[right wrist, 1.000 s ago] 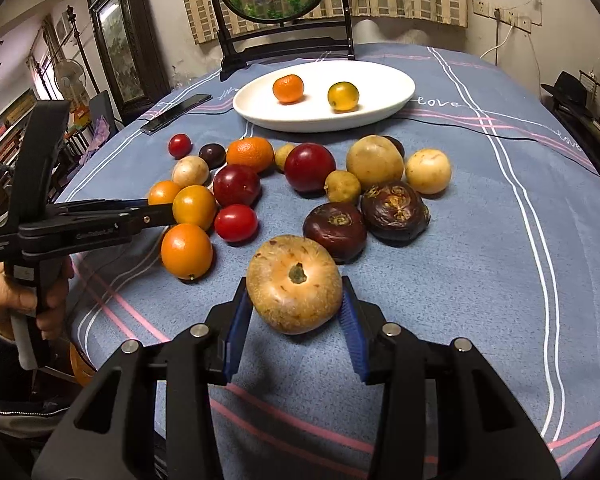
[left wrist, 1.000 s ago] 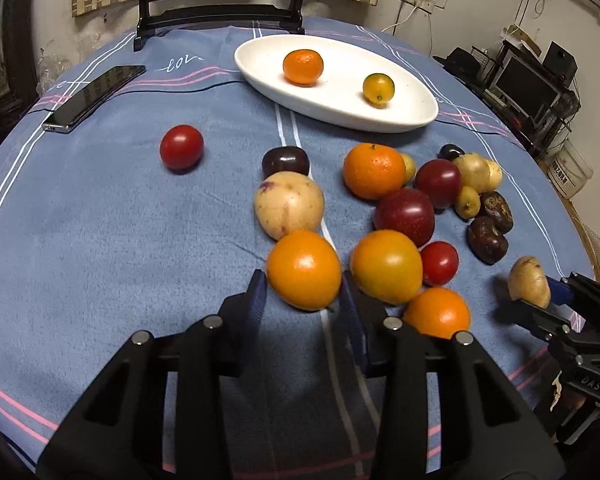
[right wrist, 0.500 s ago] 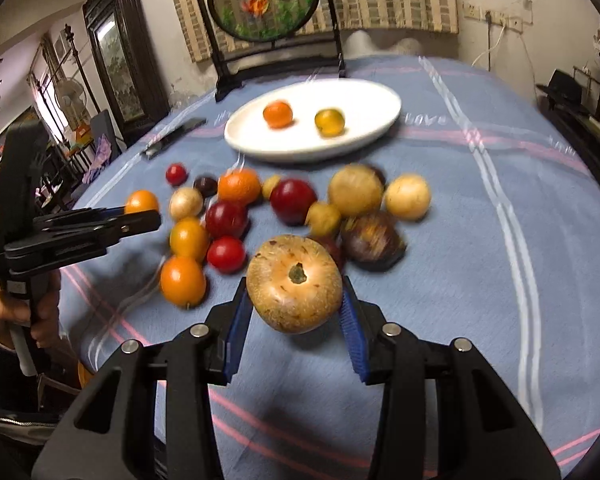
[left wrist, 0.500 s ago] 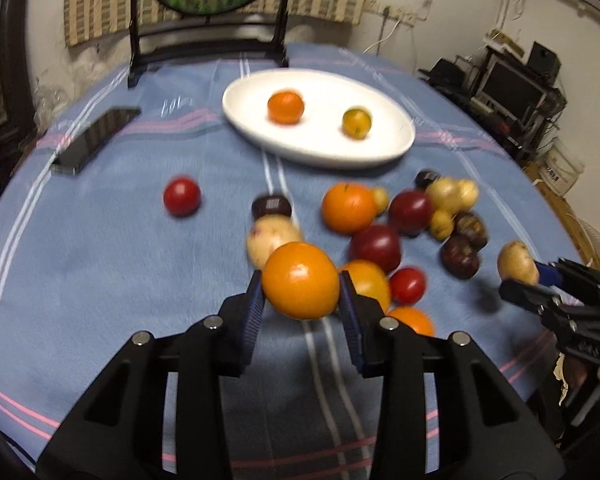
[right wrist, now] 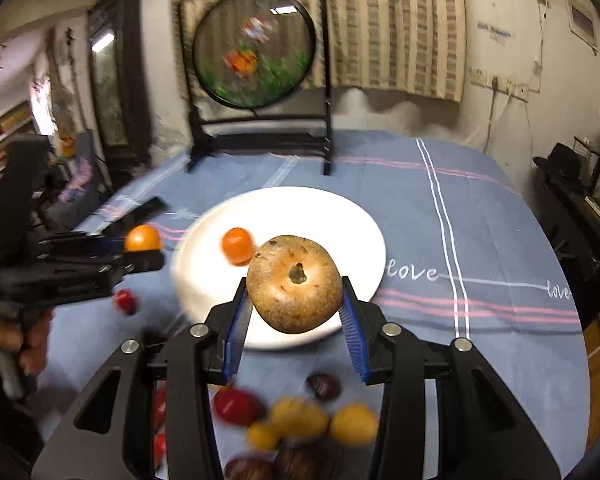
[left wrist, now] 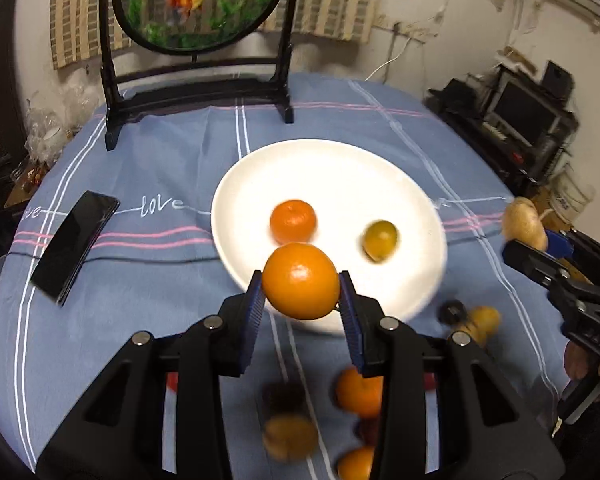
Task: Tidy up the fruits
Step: 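Carry both fruits over the white plate and open both tools, then withdraw both tools from the plate back to the fruit cluster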
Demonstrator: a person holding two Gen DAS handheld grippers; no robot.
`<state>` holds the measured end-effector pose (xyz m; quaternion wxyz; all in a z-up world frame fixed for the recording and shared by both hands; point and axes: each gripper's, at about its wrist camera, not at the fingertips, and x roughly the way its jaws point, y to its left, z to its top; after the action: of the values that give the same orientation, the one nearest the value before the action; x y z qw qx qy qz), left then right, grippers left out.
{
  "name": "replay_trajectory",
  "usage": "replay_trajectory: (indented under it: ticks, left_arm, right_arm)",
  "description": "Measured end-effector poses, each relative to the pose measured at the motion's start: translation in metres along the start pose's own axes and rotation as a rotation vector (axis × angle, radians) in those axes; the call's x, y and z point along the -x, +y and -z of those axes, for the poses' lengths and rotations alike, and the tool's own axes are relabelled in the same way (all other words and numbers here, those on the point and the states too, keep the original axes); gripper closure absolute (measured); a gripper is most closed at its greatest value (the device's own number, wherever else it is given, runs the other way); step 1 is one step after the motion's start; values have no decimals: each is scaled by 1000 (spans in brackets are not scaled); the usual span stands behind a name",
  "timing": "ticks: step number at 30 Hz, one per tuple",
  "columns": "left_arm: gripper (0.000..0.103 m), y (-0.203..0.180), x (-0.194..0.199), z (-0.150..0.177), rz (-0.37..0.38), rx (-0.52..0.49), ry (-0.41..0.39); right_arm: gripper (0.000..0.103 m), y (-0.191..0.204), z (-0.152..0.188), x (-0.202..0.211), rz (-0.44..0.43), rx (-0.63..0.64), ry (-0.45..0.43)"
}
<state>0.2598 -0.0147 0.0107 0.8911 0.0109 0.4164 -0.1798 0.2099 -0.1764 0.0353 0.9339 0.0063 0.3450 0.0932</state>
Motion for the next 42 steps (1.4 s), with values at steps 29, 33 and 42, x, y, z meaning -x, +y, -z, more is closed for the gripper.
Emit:
replay_trajectory:
  ticks: [29, 33, 42]
  left_arm:
    - [18, 5, -26, -15, -157, -32, 5]
    - [16, 12, 1, 7, -148, -8, -17]
    - [13, 31, 45, 81, -169, 68, 2]
  right_arm:
    - [36, -54, -7, -63, -31, -208, 127]
    - [35, -53, 16, -27, -28, -202, 107]
    - [35, -34, 91, 37, -9, -174, 79]
